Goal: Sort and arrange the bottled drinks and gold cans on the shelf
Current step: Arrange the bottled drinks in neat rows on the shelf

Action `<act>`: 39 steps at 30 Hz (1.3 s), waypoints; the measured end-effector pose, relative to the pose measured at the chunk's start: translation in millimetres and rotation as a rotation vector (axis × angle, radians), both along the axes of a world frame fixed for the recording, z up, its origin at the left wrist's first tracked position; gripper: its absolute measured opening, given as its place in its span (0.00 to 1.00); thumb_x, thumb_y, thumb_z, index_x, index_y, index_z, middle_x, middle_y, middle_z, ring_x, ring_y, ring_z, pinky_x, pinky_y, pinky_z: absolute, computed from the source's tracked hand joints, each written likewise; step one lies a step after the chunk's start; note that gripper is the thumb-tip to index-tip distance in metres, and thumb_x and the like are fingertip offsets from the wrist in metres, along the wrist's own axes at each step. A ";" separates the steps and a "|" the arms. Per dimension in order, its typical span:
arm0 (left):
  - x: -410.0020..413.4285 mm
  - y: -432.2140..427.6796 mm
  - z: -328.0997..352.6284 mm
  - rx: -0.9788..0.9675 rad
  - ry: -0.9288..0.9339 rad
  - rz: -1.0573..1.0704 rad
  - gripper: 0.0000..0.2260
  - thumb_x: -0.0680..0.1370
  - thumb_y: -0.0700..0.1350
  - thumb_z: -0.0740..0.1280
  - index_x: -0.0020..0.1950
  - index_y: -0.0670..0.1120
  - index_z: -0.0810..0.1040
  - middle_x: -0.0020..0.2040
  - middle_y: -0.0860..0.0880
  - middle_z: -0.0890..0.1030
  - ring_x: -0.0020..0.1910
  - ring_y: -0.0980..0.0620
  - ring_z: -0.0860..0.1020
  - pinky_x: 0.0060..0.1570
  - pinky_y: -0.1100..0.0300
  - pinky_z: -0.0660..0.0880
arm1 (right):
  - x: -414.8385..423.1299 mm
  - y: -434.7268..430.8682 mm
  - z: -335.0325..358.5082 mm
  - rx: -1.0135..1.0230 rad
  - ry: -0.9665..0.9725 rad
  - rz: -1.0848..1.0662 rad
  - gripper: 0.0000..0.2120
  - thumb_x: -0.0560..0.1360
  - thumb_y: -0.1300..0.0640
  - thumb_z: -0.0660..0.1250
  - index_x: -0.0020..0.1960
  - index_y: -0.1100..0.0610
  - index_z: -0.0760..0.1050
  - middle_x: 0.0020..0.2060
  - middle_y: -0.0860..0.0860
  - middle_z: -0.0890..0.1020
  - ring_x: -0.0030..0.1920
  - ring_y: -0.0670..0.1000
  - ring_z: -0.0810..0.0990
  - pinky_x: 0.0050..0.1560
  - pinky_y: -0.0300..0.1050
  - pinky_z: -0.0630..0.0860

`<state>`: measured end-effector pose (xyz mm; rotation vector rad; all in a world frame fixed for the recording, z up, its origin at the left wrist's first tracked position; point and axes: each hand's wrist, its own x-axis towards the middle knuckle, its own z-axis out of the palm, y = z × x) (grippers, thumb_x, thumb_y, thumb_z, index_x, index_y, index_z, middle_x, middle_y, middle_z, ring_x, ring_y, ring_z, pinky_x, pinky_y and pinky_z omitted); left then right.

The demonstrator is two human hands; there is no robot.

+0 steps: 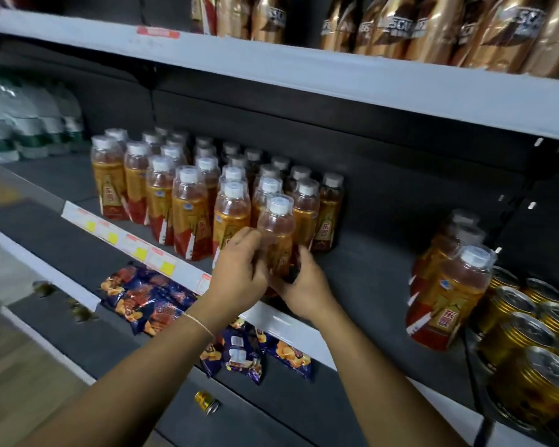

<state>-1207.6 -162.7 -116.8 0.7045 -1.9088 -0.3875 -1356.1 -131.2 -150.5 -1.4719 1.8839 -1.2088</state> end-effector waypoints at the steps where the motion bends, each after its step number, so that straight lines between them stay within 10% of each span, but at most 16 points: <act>1: 4.8 -2.1 -1.9 0.026 0.015 0.010 0.17 0.70 0.35 0.58 0.56 0.41 0.79 0.48 0.51 0.76 0.46 0.55 0.74 0.46 0.70 0.70 | 2.5 -5.0 -2.5 0.000 -0.037 0.001 0.34 0.68 0.48 0.78 0.69 0.46 0.68 0.59 0.45 0.81 0.59 0.46 0.80 0.59 0.50 0.79; 7: 6.7 -14.9 -20.4 0.239 -0.122 0.086 0.12 0.80 0.39 0.61 0.62 0.41 0.77 0.52 0.45 0.80 0.49 0.50 0.77 0.48 0.63 0.70 | 4.9 -8.0 -13.4 -0.064 -0.071 -0.125 0.28 0.62 0.44 0.78 0.58 0.50 0.76 0.50 0.46 0.85 0.51 0.46 0.84 0.53 0.52 0.82; 13: -17.5 -8.9 -26.9 0.539 -0.169 -0.071 0.22 0.83 0.57 0.53 0.43 0.43 0.77 0.40 0.47 0.80 0.43 0.48 0.78 0.44 0.58 0.72 | -3.7 28.4 -15.2 -0.105 0.155 -0.323 0.24 0.62 0.38 0.76 0.52 0.49 0.77 0.42 0.44 0.85 0.43 0.45 0.84 0.43 0.47 0.82; 21: -64.9 20.8 -33.7 0.349 -0.191 -0.294 0.19 0.80 0.62 0.51 0.43 0.54 0.75 0.38 0.57 0.80 0.40 0.64 0.78 0.40 0.67 0.71 | -39.7 98.7 -23.8 -0.115 0.214 -0.467 0.31 0.59 0.33 0.75 0.56 0.47 0.75 0.46 0.42 0.83 0.47 0.44 0.81 0.47 0.47 0.81; 39: -156.1 107.9 -37.7 0.202 -0.260 -0.495 0.22 0.79 0.62 0.52 0.59 0.48 0.76 0.42 0.49 0.84 0.42 0.51 0.82 0.43 0.55 0.76 | -103.1 205.7 -26.3 -0.066 0.146 -0.675 0.38 0.61 0.33 0.74 0.66 0.48 0.70 0.54 0.43 0.81 0.54 0.45 0.80 0.54 0.48 0.80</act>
